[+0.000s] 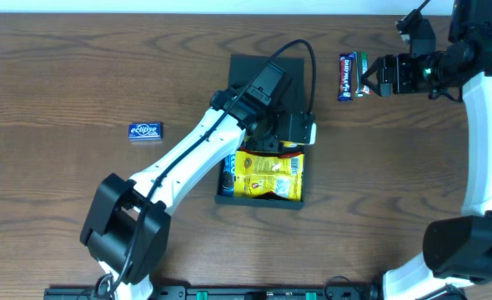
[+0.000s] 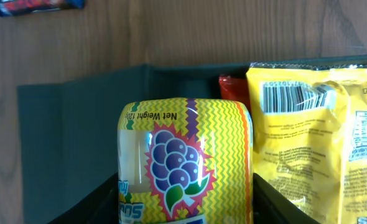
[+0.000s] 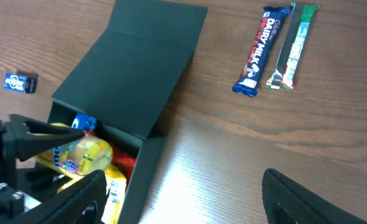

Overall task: Pack container
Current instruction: 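Carry the Mentos roll with the left gripper into the box and release, then move the left gripper to the blue Eclipse tin and grasp it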

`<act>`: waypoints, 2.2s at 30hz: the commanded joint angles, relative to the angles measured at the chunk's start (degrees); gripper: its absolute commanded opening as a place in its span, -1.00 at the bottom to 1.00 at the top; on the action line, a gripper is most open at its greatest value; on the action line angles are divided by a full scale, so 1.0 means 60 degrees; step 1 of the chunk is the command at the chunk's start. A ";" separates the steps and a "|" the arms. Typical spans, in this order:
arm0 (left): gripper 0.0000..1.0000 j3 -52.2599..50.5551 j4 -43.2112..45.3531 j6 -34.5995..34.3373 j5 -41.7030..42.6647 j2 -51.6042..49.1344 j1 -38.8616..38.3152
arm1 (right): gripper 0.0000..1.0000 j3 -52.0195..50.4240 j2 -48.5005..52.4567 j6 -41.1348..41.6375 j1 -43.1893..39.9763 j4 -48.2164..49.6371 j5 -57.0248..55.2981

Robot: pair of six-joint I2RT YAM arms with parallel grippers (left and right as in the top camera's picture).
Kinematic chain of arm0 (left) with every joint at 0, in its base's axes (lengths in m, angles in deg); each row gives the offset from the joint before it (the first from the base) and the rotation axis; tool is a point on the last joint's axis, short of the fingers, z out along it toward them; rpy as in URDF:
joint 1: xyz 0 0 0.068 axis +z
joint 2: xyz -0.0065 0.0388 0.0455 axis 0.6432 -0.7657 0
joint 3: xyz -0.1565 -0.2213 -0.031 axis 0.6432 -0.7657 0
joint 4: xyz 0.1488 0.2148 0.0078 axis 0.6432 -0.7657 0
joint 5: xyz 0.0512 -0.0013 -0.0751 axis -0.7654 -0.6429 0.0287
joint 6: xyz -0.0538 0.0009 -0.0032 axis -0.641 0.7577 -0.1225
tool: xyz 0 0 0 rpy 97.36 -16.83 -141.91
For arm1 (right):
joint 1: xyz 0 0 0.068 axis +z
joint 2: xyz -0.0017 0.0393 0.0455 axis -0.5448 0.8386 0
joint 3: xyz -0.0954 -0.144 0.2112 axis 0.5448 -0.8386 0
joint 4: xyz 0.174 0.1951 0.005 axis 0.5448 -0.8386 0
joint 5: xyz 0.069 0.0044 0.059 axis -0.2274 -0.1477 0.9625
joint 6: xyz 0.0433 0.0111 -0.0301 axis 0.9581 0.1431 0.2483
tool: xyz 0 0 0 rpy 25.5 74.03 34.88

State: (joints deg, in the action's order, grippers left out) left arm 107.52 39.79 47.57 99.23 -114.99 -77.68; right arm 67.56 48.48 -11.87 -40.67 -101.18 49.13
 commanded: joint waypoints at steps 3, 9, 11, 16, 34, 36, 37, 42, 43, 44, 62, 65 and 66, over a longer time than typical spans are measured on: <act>-0.88 0.0215 0.0084 0.0127 0.0652 -0.0036 0.0015 | 0.60 0.0175 -0.0200 -0.0204 -0.0069 -0.0015 -0.0029; 0.91 0.0215 0.0197 -0.0313 0.0648 -0.0036 0.0015 | 0.59 0.0175 -0.0200 -0.0200 -0.0069 -0.0018 -0.0029; 0.91 0.0215 0.0219 -0.0514 0.0634 -0.0036 0.0015 | 0.60 0.0175 -0.0200 -0.0200 -0.0069 -0.0015 -0.0025; 0.90 0.0215 0.0444 -0.1060 0.0612 -0.0036 0.0018 | 0.60 0.0175 -0.0200 -0.0200 -0.0069 -0.0011 -0.0025; 0.91 0.0226 -0.0674 -0.8947 -0.4207 0.0368 0.2681 | 0.63 0.0175 -0.0200 -0.0200 -0.0069 0.0069 -0.0025; 0.91 0.0226 -0.1129 -1.1158 -0.4065 0.0368 0.3402 | 0.65 0.0171 -0.0200 -0.0200 -0.0066 0.0109 -0.0025; 0.91 0.0226 -0.1300 -1.1934 -0.3858 0.0368 0.3687 | 0.66 0.0171 -0.0200 -0.0200 -0.0066 0.0142 -0.0025; 0.90 0.0222 -0.1770 -1.5846 -0.2681 0.0364 0.4958 | 0.72 0.0171 -0.0197 -0.0193 -0.0066 0.0284 -0.0018; 0.91 0.0222 -0.1810 -1.6498 -0.2466 0.0364 0.5100 | 0.72 0.0171 -0.0197 -0.0193 -0.0066 0.0280 -0.0018; 0.90 0.0222 -0.1847 -1.6957 -0.2004 0.0364 0.5217 | 0.71 0.0171 -0.0197 -0.0193 -0.0066 0.0280 -0.0022; 0.91 0.0222 -0.3486 -2.3092 -0.3391 0.0226 0.5410 | 0.75 0.0153 -0.0197 -0.0160 -0.0029 0.0095 -0.0022; 0.91 0.0222 -0.3468 -2.3190 -0.3388 -0.0044 0.5424 | 0.77 0.0153 -0.0197 -0.0160 -0.0029 0.0051 -0.0022; 0.91 0.0222 -0.3479 -2.3318 -0.3381 -0.0168 0.5435 | 0.78 0.0153 -0.0197 -0.0160 -0.0029 0.0047 -0.0022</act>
State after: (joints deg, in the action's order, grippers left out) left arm 108.00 19.22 -88.82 80.87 -114.44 -45.59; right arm 67.56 48.48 -12.24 -40.65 -100.66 49.13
